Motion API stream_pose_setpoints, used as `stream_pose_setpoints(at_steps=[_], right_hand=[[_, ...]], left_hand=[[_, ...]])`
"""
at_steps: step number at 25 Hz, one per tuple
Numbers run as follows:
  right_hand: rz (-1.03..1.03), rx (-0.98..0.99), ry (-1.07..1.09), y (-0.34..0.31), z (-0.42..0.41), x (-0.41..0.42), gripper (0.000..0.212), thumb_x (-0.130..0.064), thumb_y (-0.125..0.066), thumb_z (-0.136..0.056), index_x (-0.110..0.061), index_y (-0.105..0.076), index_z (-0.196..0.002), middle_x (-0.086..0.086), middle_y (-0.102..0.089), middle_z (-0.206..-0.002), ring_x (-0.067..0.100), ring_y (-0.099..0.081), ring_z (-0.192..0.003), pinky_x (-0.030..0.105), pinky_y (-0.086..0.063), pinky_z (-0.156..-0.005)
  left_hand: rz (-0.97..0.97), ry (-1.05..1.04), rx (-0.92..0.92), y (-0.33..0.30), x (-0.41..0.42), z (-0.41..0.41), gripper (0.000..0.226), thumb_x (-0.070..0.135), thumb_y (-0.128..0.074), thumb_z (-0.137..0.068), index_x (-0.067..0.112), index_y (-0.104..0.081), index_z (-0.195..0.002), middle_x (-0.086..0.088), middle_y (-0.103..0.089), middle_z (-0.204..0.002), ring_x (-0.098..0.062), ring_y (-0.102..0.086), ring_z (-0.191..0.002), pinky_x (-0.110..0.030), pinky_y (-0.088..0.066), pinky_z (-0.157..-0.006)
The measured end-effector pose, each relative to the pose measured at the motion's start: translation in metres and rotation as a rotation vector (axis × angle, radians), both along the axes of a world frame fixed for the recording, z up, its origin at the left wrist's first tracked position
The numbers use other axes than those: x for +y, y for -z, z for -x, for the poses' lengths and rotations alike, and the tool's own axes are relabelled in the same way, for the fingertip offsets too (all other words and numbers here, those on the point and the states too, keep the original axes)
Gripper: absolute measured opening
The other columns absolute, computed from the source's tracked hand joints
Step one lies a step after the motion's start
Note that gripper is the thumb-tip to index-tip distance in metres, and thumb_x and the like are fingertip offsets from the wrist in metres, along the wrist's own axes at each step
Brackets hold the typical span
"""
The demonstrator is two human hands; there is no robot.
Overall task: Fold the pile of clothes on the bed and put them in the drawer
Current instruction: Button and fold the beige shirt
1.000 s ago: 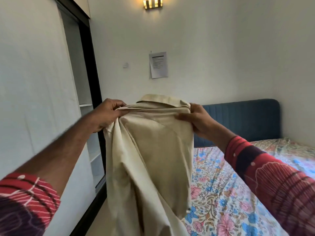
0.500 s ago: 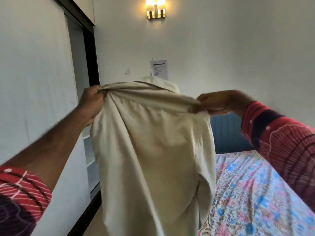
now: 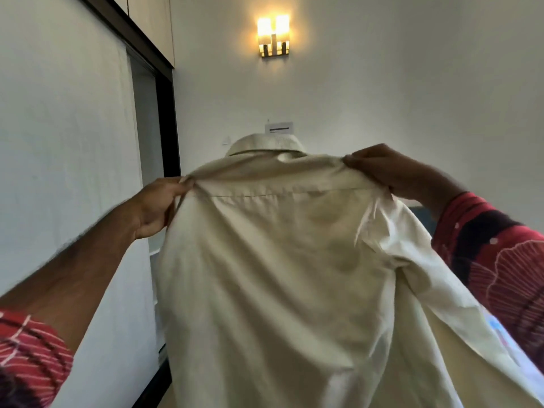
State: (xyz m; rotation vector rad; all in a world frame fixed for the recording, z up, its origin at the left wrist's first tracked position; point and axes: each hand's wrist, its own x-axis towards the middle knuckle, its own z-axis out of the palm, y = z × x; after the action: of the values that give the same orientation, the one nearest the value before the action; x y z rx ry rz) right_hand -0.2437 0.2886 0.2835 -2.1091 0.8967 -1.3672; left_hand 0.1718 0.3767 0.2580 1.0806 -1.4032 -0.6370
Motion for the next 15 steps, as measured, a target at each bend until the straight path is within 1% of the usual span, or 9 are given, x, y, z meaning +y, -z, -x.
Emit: stream_pose_setpoints(at_steps=[2, 3, 5, 7, 10, 12, 13, 14, 15], right_hand=[[0.168, 0.243, 0.248, -0.002, 0.0, -0.007, 0.033, -0.034, -0.064, -0.101, -0.011, -0.074, -0.077, 0.001, -0.06, -0.069, 0.016, -0.052, -0.066, 0.028, -0.044, -0.063], [0.221, 0.23, 0.362, -0.004, 0.0, -0.012, 0.032, -0.036, -0.064, -0.1, -0.012, -0.075, -0.081, 0.002, -0.06, -0.071, 0.015, -0.052, -0.067, 0.028, -0.043, -0.065], [0.237, 0.019, 0.404, -0.006, -0.002, -0.014, 0.029, -0.039, -0.063, -0.099, -0.015, -0.077, -0.088, 0.004, -0.064, -0.078, 0.015, -0.054, -0.071, 0.028, -0.045, -0.066], [0.244, -0.128, 0.393, -0.002, -0.005, -0.016, 0.032, -0.043, -0.063, -0.096, -0.015, -0.075, -0.086, 0.003, -0.06, -0.073, 0.016, -0.053, -0.067, 0.029, -0.044, -0.062], [0.208, -0.109, 0.234, 0.004, -0.003, -0.007, 0.027, -0.04, -0.069, -0.095, -0.02, -0.075, -0.077, -0.005, -0.058, -0.066, 0.012, -0.052, -0.06, 0.028, -0.044, -0.058], [0.122, -0.102, -0.031, 0.003, 0.011, 0.003, 0.016, -0.031, -0.076, -0.091, -0.017, -0.076, -0.083, -0.001, -0.065, -0.073, 0.012, -0.059, -0.066, 0.028, -0.05, -0.061], [0.061, -0.087, -0.159, 0.003, 0.019, 0.006, 0.013, -0.026, -0.077, -0.088, -0.013, -0.075, -0.086, 0.002, -0.067, -0.077, 0.012, -0.062, -0.069, 0.027, -0.053, -0.062], [-0.001, -0.043, -0.23, 0.002, 0.026, 0.008, 0.01, -0.021, -0.077, -0.086, -0.011, -0.074, -0.088, 0.004, -0.069, -0.079, 0.013, -0.065, -0.069, 0.027, -0.055, -0.061], [-0.036, 0.061, -0.215, 0.003, 0.032, 0.006, 0.006, -0.016, -0.077, -0.086, -0.012, -0.075, -0.088, 0.005, -0.071, -0.08, 0.014, -0.066, -0.07, 0.027, -0.056, -0.061]], left_hand=[[-0.03, 0.061, 0.042, -0.003, -0.001, 0.0, 0.025, 0.012, -0.046, -0.106, 0.01, -0.07, -0.104, -0.004, -0.075, -0.095, -0.014, -0.071, -0.08, -0.027, -0.059, -0.074], [-0.026, 0.071, 0.038, -0.003, -0.002, 0.001, 0.025, 0.009, -0.044, -0.105, 0.009, -0.069, -0.105, -0.007, -0.073, -0.096, -0.016, -0.069, -0.08, -0.028, -0.056, -0.075], [-0.002, 0.067, 0.009, -0.001, -0.006, 0.005, 0.019, 0.012, -0.05, -0.104, 0.007, -0.068, -0.104, -0.011, -0.067, -0.094, -0.019, -0.063, -0.078, -0.031, -0.053, -0.073], [0.022, 0.022, -0.044, 0.001, -0.009, 0.01, 0.018, 0.02, -0.065, -0.098, 0.005, -0.069, -0.105, -0.011, -0.067, -0.09, -0.019, -0.064, -0.074, -0.03, -0.055, -0.068], [0.072, -0.067, -0.081, 0.002, -0.008, 0.01, 0.044, 0.034, -0.079, -0.083, -0.001, -0.07, -0.108, -0.007, -0.069, -0.084, -0.02, -0.063, -0.074, -0.028, -0.053, -0.066], [-0.021, 0.038, 0.013, 0.001, -0.005, 0.005, 0.06, 0.053, -0.079, -0.074, 0.003, -0.069, -0.105, -0.007, -0.069, -0.087, -0.021, -0.063, -0.079, -0.028, -0.052, -0.069], [-0.098, 0.106, 0.065, 0.001, -0.001, 0.003, 0.056, 0.056, -0.071, -0.081, 0.005, -0.069, -0.103, -0.009, -0.07, -0.09, -0.02, -0.066, -0.078, -0.028, -0.055, -0.07], [-0.156, 0.122, 0.063, 0.001, 0.003, 0.002, 0.049, 0.052, -0.062, -0.092, 0.004, -0.069, -0.101, -0.012, -0.071, -0.094, -0.02, -0.067, -0.076, -0.028, -0.057, -0.07], [-0.18, 0.087, 0.007, 0.004, 0.003, 0.0, 0.042, 0.042, -0.057, -0.1, 0.002, -0.07, -0.101, -0.016, -0.072, -0.098, -0.018, -0.068, -0.073, -0.026, -0.058, -0.068]])
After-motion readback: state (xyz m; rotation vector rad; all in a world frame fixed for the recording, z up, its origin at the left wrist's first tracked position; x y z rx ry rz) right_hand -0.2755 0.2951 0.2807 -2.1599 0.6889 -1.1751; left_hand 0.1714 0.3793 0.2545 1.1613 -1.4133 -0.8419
